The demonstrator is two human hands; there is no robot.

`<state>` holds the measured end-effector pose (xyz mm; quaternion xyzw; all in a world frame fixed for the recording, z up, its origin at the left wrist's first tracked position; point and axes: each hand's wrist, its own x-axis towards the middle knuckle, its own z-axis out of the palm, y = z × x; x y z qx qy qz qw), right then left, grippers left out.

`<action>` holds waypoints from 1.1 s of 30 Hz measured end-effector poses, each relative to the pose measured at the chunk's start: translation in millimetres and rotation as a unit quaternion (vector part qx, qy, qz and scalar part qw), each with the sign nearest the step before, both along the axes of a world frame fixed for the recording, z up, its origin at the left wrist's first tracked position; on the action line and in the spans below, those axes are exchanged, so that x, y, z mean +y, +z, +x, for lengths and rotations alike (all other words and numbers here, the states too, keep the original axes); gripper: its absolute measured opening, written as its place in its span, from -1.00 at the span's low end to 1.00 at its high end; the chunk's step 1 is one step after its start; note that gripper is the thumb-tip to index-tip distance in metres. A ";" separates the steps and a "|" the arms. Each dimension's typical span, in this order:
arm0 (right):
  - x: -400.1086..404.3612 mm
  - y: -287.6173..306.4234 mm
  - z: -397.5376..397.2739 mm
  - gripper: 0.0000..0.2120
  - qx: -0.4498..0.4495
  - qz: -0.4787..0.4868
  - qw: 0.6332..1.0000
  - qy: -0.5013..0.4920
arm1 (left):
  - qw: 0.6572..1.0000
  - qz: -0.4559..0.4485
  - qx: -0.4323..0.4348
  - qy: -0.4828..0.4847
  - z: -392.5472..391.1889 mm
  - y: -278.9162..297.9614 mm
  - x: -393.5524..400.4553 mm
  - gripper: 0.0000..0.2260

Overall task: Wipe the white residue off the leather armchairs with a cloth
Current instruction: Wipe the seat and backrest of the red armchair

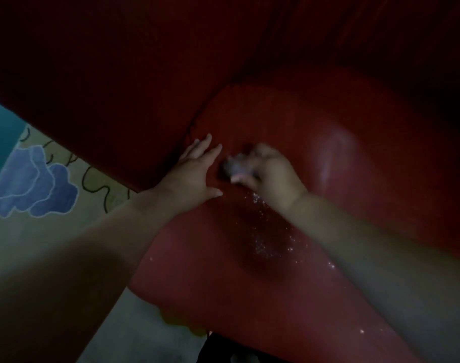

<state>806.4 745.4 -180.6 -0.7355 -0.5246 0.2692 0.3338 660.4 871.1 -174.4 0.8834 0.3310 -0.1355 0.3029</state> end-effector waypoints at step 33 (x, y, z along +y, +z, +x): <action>-83.9 -3.8 -46.1 -0.61 -0.023 -0.008 0.999 0.034 | 0.996 0.027 0.077 -0.030 -62.7 9.3 -60.4 0.18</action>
